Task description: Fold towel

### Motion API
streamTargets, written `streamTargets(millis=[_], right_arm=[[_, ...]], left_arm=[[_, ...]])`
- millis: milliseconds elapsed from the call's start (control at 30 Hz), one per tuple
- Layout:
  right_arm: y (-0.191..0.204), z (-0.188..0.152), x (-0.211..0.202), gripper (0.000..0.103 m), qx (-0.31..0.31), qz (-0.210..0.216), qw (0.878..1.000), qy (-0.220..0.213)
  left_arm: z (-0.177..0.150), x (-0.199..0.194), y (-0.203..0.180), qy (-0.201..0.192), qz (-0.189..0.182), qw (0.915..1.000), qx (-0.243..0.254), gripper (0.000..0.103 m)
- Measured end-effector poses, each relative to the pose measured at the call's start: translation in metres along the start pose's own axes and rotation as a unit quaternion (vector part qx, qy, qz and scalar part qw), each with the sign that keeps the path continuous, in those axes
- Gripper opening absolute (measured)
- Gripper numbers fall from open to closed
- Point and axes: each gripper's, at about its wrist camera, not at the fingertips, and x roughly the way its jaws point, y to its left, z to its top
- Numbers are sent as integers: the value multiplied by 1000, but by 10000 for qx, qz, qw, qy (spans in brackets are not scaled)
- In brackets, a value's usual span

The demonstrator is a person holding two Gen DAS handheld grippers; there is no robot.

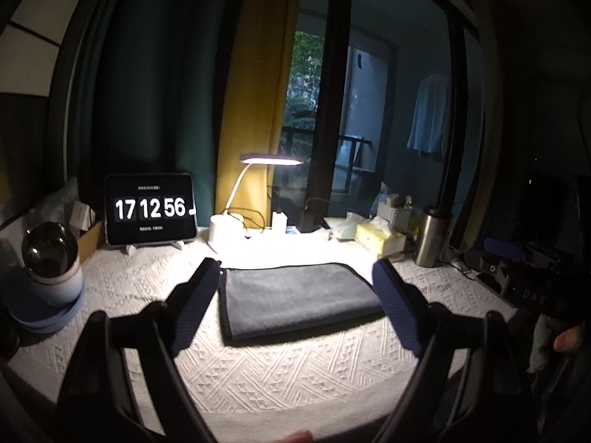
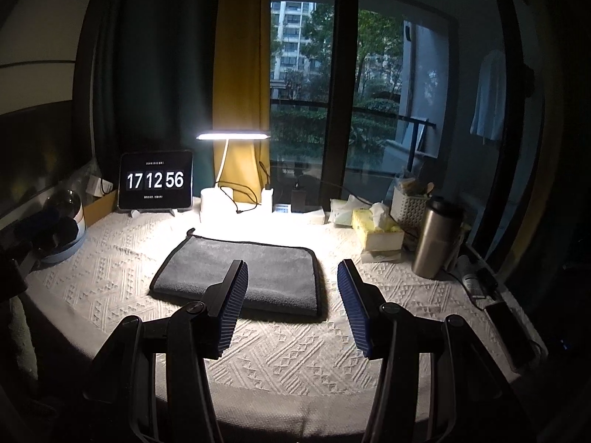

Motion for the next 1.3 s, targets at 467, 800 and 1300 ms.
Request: streamTargets(millis=[467,800,1300], right_arm=[[6,6,-35,54,-145,-104,9994,-284],[7,10,-39,54,-178,-125,9990,-381],[0,11,-35,55,-139,-137,9992,-347]], left_arm=[[7,-32,3,-414,250,9988,-42,86],[11,-35,3,-480,282,9984,94,86],[8,-31,0,-512,489,9973,180,86]])
